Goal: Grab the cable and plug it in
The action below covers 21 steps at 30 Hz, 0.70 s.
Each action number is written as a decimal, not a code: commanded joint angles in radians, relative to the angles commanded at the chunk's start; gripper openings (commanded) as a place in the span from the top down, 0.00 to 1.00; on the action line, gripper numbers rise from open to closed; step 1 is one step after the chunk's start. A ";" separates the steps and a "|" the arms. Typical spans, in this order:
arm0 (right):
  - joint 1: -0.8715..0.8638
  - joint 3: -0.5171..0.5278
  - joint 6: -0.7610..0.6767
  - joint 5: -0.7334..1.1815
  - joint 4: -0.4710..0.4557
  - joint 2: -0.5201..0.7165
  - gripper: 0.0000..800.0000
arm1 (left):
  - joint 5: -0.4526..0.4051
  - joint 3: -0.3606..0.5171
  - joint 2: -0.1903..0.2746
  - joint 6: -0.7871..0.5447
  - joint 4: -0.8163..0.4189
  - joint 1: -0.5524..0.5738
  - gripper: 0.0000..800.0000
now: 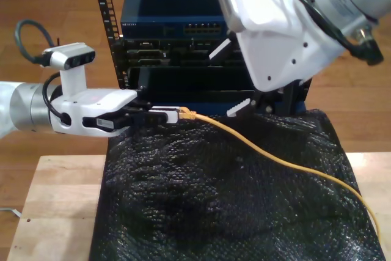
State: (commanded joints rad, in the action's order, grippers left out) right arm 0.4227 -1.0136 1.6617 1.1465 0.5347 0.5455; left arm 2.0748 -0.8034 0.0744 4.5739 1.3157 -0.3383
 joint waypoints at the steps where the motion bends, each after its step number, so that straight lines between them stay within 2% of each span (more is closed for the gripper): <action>1: 0.014 0.008 0.011 -0.011 0.000 0.002 0.04 | 0.011 0.000 -0.009 0.002 0.000 -0.006 0.99; 4: 0.035 0.048 0.044 -0.068 0.000 0.026 0.05 | 0.037 -0.002 -0.034 0.003 0.015 -0.011 0.99; 8: 0.041 0.112 0.054 -0.153 0.002 0.084 0.06 | 0.069 -0.002 -0.044 0.005 0.044 -0.011 0.99; 21: 0.133 0.164 0.066 -0.267 0.003 0.129 0.08 | 0.132 0.000 -0.078 0.011 0.092 -0.021 0.99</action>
State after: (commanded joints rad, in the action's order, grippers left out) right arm 0.5562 -0.8495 1.7277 0.8796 0.5378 0.6743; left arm 2.2068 -0.8034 -0.0038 4.5847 1.4078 -0.3598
